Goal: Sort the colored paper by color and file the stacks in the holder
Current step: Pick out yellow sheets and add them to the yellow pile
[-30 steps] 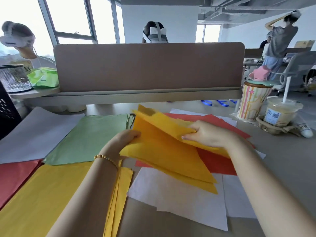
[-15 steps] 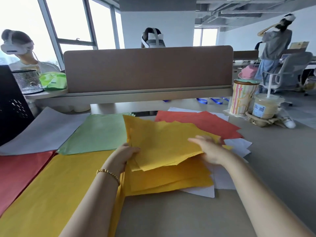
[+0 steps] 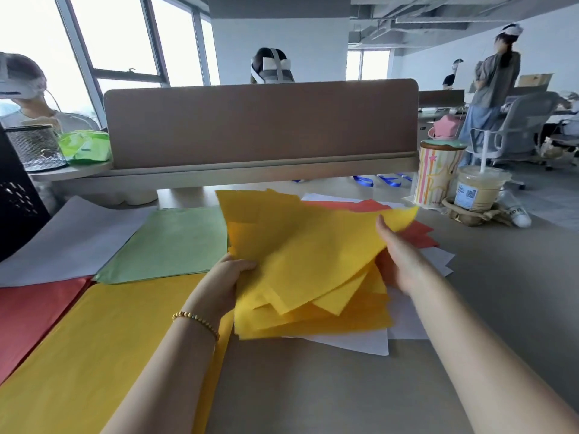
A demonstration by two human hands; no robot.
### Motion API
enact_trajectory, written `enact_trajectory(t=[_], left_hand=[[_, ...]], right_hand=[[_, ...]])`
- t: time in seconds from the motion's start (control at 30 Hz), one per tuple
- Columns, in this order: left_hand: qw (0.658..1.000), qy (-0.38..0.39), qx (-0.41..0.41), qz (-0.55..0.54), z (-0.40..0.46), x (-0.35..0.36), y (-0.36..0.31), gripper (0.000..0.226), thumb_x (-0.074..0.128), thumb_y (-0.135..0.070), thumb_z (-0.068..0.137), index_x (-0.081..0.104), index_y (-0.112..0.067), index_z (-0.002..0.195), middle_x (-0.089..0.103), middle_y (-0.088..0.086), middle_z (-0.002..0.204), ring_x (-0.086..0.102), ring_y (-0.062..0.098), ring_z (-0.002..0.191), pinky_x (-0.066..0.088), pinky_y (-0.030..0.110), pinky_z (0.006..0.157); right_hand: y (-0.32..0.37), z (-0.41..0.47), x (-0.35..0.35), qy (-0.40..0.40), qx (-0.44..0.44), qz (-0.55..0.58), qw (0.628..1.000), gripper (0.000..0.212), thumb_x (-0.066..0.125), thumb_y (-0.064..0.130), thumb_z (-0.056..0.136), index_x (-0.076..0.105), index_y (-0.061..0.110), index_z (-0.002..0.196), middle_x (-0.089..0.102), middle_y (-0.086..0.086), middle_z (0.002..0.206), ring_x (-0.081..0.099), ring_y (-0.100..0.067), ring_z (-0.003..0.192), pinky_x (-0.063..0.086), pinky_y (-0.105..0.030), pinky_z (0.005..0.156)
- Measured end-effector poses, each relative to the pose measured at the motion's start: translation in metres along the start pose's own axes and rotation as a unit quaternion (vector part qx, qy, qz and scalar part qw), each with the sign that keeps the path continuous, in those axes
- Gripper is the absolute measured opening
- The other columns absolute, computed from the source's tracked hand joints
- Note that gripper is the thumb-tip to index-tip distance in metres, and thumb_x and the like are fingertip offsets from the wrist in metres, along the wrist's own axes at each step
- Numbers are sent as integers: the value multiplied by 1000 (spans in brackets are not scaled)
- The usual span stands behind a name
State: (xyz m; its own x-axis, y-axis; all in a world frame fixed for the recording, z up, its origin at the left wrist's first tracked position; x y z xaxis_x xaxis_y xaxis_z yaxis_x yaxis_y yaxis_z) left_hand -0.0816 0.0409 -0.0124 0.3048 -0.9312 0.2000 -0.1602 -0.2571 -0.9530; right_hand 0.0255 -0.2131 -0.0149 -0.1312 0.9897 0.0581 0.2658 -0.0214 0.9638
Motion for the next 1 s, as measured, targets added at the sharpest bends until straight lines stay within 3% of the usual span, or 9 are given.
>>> enact_trajectory(t=[0.07,0.17,0.27,0.33,0.43,0.57,0.77,0.9,1.0], left_hand=[[999,23,-32,32,2,-4,2,34,47,0,91,49,-7,124,63,19,108,63,34,88,54,39,67],[996,23,-66,49,3,-11,3,18,46,-12,93,56,-7,107,63,15,93,62,29,76,56,33,58],[997,-11,-74,22,8,-14,5,30,47,-32,96,55,-10,77,57,6,59,54,18,48,45,23,49],[997,-22,-68,39,8,-13,5,30,45,-31,98,59,-7,89,64,8,65,60,20,57,50,27,54],[997,-25,-52,57,9,-13,5,29,42,-17,100,51,-5,124,62,12,89,62,23,73,57,31,57],[995,-34,-45,80,8,-12,5,36,42,-10,98,47,-8,134,61,11,88,61,21,71,57,30,53],[996,11,-53,72,7,1,6,59,48,-46,91,41,-11,138,60,12,122,61,26,101,52,38,79],[996,16,-21,82,8,6,9,45,58,-9,90,45,-15,133,64,15,111,65,30,92,56,43,73],[999,-36,18,27,8,2,3,27,53,-12,94,52,-19,120,65,8,98,63,24,82,54,37,64]], right_hand=[[-4,6,-9,-79,-33,-52,995,65,60,40,88,41,6,140,43,-7,143,40,-26,132,32,-39,107],[-11,12,-15,-99,-27,-49,993,39,58,11,91,49,-2,127,52,-7,129,51,-26,116,39,-34,91],[-8,7,-20,-80,-14,-73,994,34,52,4,94,50,-4,127,57,-12,124,55,-32,115,43,-32,79],[-4,3,-23,-46,-2,-95,994,33,52,2,94,51,-5,126,59,-18,122,56,-34,111,46,-34,79],[1,-5,-31,3,7,-134,991,30,56,4,92,56,-4,121,62,-20,116,59,-35,108,47,-43,94],[7,-1,-38,-58,-46,-125,989,27,61,9,89,60,1,115,64,-20,113,62,-33,99,48,-45,92],[-4,-3,-7,11,-85,-202,976,39,54,40,92,60,13,121,65,-9,118,63,-27,104,47,-45,99],[-6,-8,14,63,-107,-247,961,73,50,54,89,25,19,147,36,4,147,38,-19,134,31,-36,112],[-5,-2,6,42,-110,-224,967,82,49,55,89,11,18,151,31,-2,151,33,-21,137,28,-35,113]])
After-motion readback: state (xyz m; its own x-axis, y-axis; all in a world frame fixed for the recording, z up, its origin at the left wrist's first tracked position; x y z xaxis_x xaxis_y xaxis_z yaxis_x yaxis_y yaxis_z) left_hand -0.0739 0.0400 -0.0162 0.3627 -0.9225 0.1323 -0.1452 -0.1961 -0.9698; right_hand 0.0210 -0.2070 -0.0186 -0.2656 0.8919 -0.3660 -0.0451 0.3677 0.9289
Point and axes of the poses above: each hand's wrist, its own z-axis towards the middle knuckle, its own x-axis out of the palm, y = z × x, the point moved 3 cm from there along z, towards the middle knuckle
